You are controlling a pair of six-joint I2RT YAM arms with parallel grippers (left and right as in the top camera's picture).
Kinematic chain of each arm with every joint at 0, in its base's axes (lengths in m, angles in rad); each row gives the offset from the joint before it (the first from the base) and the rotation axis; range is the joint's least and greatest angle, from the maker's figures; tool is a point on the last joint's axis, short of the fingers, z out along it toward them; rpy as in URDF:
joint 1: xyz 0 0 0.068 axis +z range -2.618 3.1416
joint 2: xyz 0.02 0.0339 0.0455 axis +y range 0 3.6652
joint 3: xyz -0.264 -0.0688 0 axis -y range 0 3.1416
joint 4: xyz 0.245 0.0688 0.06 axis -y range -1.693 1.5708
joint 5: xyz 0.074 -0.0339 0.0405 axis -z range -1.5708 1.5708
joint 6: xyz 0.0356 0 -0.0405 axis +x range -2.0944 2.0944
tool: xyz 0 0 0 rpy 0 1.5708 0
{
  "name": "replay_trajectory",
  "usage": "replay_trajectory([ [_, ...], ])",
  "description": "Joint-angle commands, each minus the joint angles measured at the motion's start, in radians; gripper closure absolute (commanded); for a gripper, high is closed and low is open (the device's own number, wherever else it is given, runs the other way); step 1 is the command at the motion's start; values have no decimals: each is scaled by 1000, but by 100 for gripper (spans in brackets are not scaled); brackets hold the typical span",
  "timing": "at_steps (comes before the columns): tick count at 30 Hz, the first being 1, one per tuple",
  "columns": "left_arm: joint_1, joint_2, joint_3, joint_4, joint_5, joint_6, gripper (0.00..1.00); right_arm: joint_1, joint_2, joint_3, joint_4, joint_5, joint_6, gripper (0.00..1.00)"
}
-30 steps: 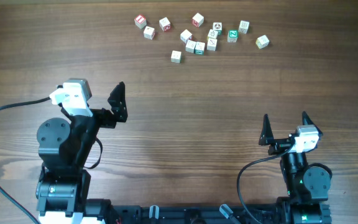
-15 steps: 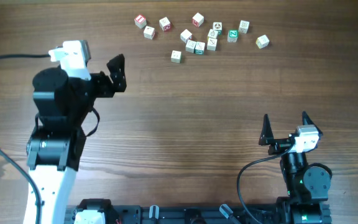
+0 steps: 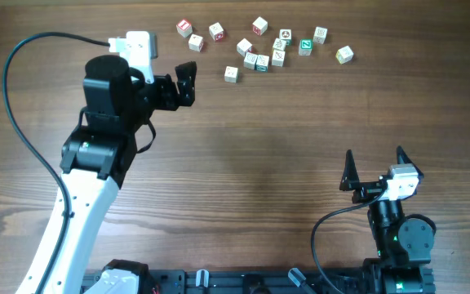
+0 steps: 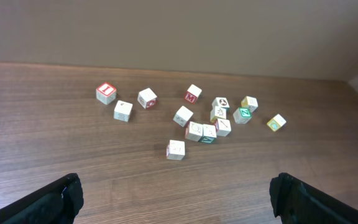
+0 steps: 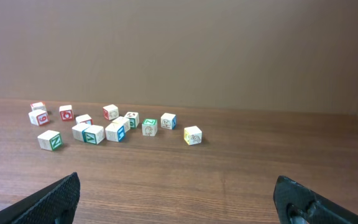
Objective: Form a tower
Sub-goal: 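Reach the left gripper forward to a block at the cluster's front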
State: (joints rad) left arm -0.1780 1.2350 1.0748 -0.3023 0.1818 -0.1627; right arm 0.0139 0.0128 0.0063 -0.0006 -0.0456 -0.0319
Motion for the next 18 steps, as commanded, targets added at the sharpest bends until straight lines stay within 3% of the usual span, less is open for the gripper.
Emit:
replay_trajectory([
  [1,-25,29,27,48,9,1,0,-2,-5,-1,2,-16,-14,0],
  [8,-37,177,224,15,37,2,0,-2,-5,-1,2,-16,-14,0],
  [14,-90,406,572,-227,35,54,0,-2,-5,-1,2,-16,-14,0],
  [18,-106,461,598,-230,35,53,0,-2,-5,-1,2,-16,-14,0],
])
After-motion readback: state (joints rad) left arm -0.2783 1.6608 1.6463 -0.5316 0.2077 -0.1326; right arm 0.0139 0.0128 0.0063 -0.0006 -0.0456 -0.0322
